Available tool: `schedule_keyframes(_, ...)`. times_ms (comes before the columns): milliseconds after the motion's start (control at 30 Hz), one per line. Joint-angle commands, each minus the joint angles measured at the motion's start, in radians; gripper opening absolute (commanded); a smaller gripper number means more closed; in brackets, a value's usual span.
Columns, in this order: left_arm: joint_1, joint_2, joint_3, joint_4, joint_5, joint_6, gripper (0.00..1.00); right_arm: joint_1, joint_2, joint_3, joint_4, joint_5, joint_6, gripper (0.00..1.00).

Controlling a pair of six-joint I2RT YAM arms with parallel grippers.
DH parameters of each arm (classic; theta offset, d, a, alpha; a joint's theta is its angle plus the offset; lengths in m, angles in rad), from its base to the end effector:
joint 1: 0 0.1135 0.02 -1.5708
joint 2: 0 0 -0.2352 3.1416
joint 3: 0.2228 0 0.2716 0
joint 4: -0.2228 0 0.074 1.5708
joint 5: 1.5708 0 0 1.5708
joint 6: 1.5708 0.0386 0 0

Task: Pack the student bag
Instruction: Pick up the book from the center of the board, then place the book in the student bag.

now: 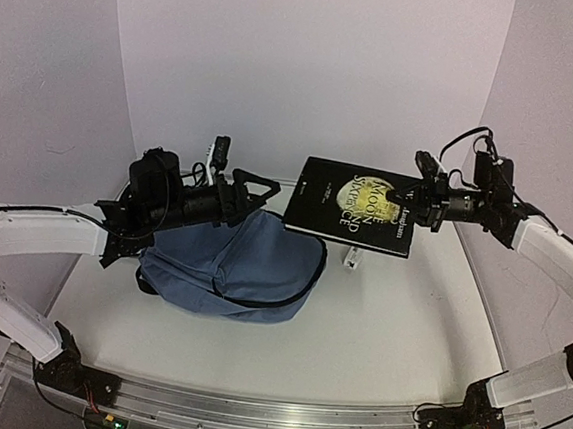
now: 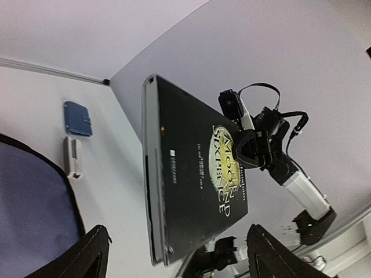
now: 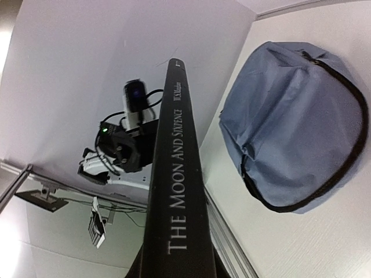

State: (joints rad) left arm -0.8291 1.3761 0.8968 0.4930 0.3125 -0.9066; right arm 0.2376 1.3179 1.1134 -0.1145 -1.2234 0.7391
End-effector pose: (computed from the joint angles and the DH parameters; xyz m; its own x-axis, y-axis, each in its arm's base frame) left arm 0.2263 -0.2646 0.2769 -0.7103 -0.3339 -0.6197 0.5678 0.2486 -0.7847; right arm 0.2980 0.1095 0.3189 -0.8638 0.0268 -0.5031 -0.4952 0.1390 0.8576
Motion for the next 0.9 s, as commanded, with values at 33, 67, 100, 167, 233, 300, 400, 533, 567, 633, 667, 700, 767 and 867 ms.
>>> schedule_keyframes(33, -0.002, -0.009, 0.186, -0.486, -0.106, 0.311, 0.84, -0.110, -0.057, -0.056, 0.075, -0.023, 0.065, 0.00)
schedule_keyframes(67, -0.009, 0.004, 0.206, -0.544, -0.126, 0.347, 0.84, -0.142, -0.055, -0.072, 0.075, -0.029, 0.070, 0.00)
schedule_keyframes(100, -0.025, 0.023, 0.230, -0.594, -0.139, 0.385, 0.84, -0.162, -0.053, -0.083, 0.074, -0.036, 0.070, 0.00)
schedule_keyframes(167, -0.066, 0.079, 0.305, -0.689, -0.191, 0.449, 0.83, -0.210, -0.055, -0.112, 0.067, -0.035, 0.063, 0.00)
schedule_keyframes(233, -0.113, 0.148, 0.389, -0.816, -0.272, 0.523, 0.83, -0.259, -0.064, -0.147, 0.060, -0.034, 0.057, 0.00)
schedule_keyframes(300, -0.164, 0.238, 0.489, -0.926, -0.350, 0.585, 0.83, -0.293, -0.071, -0.178, 0.052, -0.031, 0.049, 0.00)
schedule_keyframes(400, -0.223, 0.374, 0.634, -1.065, -0.418, 0.638, 0.82, -0.320, -0.079, -0.206, -0.006, -0.014, -0.012, 0.00)
schedule_keyframes(533, -0.276, 0.509, 0.754, -1.176, -0.477, 0.680, 0.81, -0.332, -0.085, -0.188, -0.209, 0.054, -0.199, 0.00)
schedule_keyframes(567, -0.284, 0.537, 0.780, -1.192, -0.489, 0.689, 0.81, -0.332, -0.088, -0.188, -0.240, 0.071, -0.217, 0.00)
schedule_keyframes(633, -0.307, 0.584, 0.813, -1.222, -0.517, 0.714, 0.81, -0.332, -0.096, -0.196, -0.261, 0.092, -0.238, 0.00)
schedule_keyframes(667, -0.317, 0.612, 0.836, -1.242, -0.545, 0.721, 0.81, -0.333, -0.098, -0.199, -0.269, 0.101, -0.245, 0.00)
schedule_keyframes(700, -0.329, 0.642, 0.863, -1.264, -0.574, 0.727, 0.82, -0.332, -0.101, -0.200, -0.275, 0.107, -0.252, 0.00)
schedule_keyframes(767, -0.343, 0.695, 0.914, -1.305, -0.633, 0.741, 0.83, -0.333, -0.103, -0.203, -0.287, 0.118, -0.265, 0.00)
schedule_keyframes(867, -0.348, 0.747, 0.969, -1.341, -0.684, 0.747, 0.83, -0.332, -0.102, -0.205, -0.294, 0.124, -0.270, 0.00)
